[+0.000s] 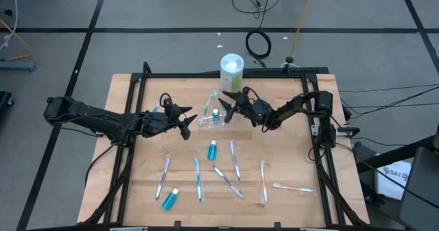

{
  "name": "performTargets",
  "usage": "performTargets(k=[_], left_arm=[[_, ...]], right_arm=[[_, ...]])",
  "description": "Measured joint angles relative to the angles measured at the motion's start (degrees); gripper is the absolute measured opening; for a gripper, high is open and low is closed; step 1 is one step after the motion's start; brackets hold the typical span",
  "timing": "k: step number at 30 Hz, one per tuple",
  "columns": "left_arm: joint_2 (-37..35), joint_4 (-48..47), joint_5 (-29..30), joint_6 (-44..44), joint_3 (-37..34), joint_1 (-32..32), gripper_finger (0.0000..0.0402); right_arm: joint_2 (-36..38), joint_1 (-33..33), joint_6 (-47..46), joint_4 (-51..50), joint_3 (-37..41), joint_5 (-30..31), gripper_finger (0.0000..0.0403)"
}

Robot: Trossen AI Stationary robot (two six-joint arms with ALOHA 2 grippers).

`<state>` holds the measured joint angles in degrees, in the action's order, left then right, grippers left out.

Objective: Pick & Place toothbrushing station
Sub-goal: Put the green toothbrush into the transparent organizer, then put the top left blue toothbrush into the transparent organizer

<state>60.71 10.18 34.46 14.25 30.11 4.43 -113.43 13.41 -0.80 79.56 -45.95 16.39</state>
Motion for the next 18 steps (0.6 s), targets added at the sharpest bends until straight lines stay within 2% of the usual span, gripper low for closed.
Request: performTargets(k=[2,5,13,18], left_arm=[[0.0,-1.1,0.0,0.6,0.0,0.0,0.0191],[0.0,-3.4,0.0,2.2,0.0,0.0,0.0191],[0.0,-9.5,0.0,7.1,0.0,0.0,0.0191],[0.0,-12.1,0.1,9.8,0.0,0.0,0.0191]], right_arm=[[1.6,-0.2,1.0,-0.4,0.0,-0.1,0.0200],[5.9,-0.8,3.3,-7.4,0.5,-0.1,0.0216],[22.5,-3.7,3.0,-46.4,0.8,-1.6,0.0228],[29.8,-6.5,1.0,-60.3,0.8,-1.7,0.0222]])
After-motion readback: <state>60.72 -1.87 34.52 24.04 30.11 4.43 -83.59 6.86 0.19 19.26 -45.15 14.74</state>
